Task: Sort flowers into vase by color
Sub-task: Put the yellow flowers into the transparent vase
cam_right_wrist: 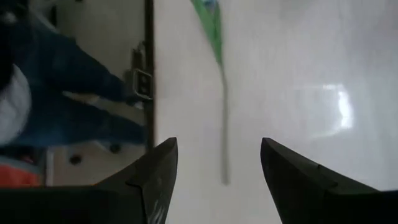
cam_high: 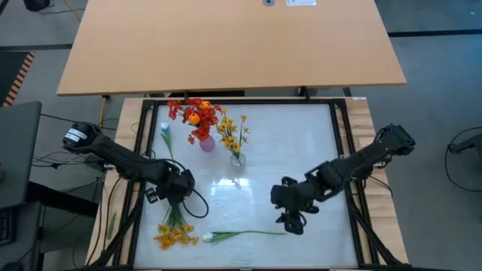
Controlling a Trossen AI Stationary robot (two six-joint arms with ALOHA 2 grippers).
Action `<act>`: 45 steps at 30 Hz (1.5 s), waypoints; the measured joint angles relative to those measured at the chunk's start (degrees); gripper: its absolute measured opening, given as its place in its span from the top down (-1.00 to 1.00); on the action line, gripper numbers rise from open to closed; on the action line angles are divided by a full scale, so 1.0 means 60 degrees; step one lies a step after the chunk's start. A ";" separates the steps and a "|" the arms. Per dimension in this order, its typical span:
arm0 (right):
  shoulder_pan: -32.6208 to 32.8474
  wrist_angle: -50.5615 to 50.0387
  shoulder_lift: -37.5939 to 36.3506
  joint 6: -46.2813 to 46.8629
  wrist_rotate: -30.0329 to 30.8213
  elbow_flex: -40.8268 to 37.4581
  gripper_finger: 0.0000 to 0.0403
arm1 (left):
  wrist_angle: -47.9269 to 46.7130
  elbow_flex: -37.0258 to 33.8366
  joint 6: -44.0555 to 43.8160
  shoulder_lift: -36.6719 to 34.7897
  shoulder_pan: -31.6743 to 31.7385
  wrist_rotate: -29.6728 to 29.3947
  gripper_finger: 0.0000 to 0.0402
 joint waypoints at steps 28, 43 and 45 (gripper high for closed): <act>0.1261 0.1147 0.0622 0.3496 0.2531 0.0000 -0.27 | 0.0855 0.0413 -0.1395 -0.1513 -0.0692 -0.0163 0.97; -0.0182 0.3802 0.0622 -0.2368 0.3981 0.0000 -0.27 | 0.7120 0.1063 -0.7164 -0.4804 -0.0695 -0.1037 0.95; -0.0447 0.4693 0.0621 -0.3362 0.3978 0.0000 -0.27 | 0.8601 0.1016 -0.7318 -0.4525 -0.0695 -0.1413 0.95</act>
